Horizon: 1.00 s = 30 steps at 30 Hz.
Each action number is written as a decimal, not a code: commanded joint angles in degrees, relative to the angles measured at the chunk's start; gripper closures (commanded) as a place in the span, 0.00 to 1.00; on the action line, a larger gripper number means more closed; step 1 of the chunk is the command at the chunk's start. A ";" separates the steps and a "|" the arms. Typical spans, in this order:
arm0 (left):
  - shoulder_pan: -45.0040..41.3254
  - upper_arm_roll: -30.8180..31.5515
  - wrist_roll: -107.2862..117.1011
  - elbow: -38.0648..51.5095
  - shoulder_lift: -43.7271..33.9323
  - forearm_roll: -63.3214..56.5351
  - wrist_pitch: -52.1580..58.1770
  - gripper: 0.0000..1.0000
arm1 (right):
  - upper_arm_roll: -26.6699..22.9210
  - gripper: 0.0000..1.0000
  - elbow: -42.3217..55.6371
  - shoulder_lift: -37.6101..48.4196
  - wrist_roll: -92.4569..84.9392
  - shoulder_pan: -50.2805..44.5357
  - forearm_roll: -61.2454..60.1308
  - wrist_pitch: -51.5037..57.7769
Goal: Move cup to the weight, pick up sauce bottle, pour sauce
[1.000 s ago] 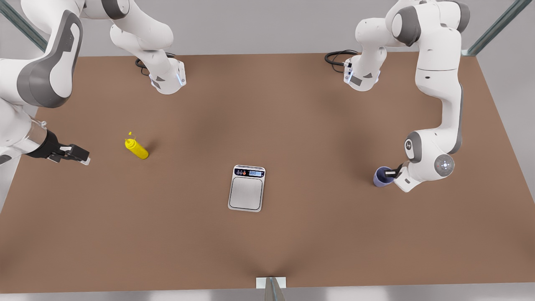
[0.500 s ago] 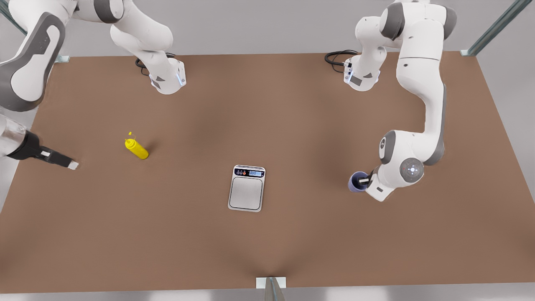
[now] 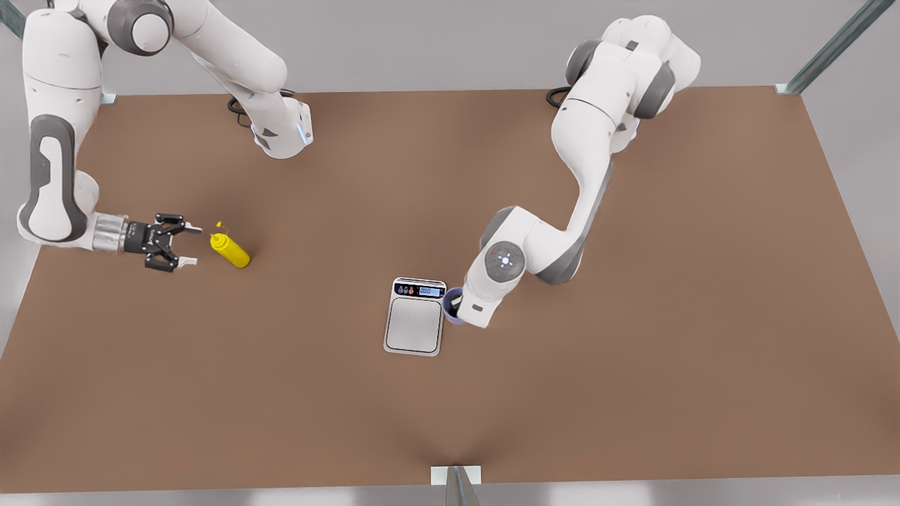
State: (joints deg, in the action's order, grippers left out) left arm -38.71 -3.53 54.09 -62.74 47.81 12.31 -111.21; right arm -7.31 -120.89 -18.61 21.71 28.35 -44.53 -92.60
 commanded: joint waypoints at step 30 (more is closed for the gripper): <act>-6.12 -0.33 4.18 4.20 8.17 5.80 -10.26 0.30 | 0.98 0.01 -2.77 -9.78 -9.14 -0.58 -6.53 -1.54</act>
State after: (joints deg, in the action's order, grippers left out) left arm -44.66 -3.72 58.27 -58.51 55.95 17.78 -121.27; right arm -6.33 -123.66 -28.39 12.22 27.77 -51.06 -94.21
